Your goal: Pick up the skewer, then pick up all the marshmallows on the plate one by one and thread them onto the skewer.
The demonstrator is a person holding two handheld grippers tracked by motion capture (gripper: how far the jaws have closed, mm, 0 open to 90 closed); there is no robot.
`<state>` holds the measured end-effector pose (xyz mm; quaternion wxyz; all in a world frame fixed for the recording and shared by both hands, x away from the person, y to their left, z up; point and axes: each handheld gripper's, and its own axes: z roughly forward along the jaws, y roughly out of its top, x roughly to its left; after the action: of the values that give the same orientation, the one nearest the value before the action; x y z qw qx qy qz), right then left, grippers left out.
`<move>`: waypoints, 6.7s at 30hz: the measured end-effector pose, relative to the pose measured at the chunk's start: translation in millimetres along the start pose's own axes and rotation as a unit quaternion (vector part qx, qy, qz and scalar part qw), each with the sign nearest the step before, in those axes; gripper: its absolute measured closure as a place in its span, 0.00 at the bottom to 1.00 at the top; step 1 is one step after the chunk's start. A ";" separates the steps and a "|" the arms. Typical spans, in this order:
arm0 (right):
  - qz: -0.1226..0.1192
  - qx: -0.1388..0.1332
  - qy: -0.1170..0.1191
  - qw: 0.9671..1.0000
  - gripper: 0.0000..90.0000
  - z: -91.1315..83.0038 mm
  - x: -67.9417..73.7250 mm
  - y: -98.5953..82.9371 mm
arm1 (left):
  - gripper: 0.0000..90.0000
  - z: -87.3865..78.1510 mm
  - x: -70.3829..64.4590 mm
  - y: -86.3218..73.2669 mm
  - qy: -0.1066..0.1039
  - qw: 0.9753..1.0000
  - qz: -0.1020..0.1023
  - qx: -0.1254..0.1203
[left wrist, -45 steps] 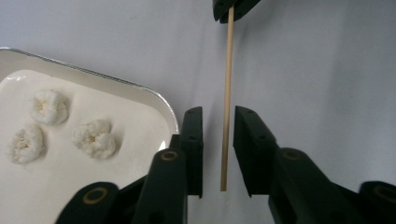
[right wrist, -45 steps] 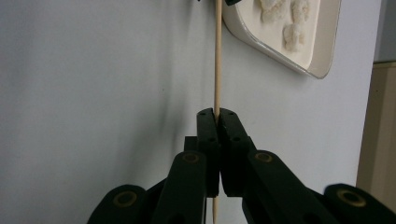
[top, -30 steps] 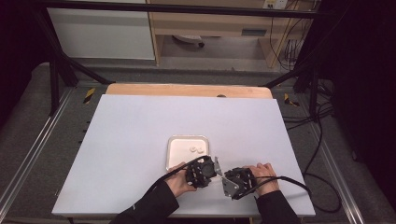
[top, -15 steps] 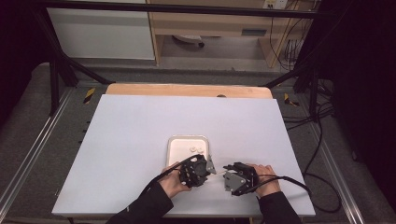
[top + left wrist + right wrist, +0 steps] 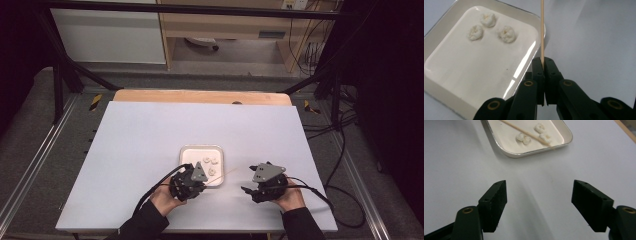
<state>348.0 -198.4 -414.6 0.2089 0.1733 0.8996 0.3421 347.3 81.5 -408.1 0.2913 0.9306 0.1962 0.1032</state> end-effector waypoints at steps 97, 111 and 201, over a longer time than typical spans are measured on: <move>0.172 -0.001 0.022 0.985 0.74 121.7 -26.2 58.2 | 0.97 -23.9 17.7 -73.6 0.029 0.983 -0.134 -0.125; 0.192 -0.042 0.038 0.980 0.77 96.2 -31.5 67.3 | 0.97 -24.4 15.3 -72.8 0.031 0.982 -0.132 -0.129; 0.320 -0.171 0.237 0.901 0.73 81.2 16.8 64.9 | 0.97 -17.9 4.5 -67.6 0.002 0.971 -0.138 -0.197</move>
<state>384.8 -100.9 -429.5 -0.1044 0.3274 0.7463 0.5701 325.2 143.2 -432.6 0.4796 0.8189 0.2988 0.1009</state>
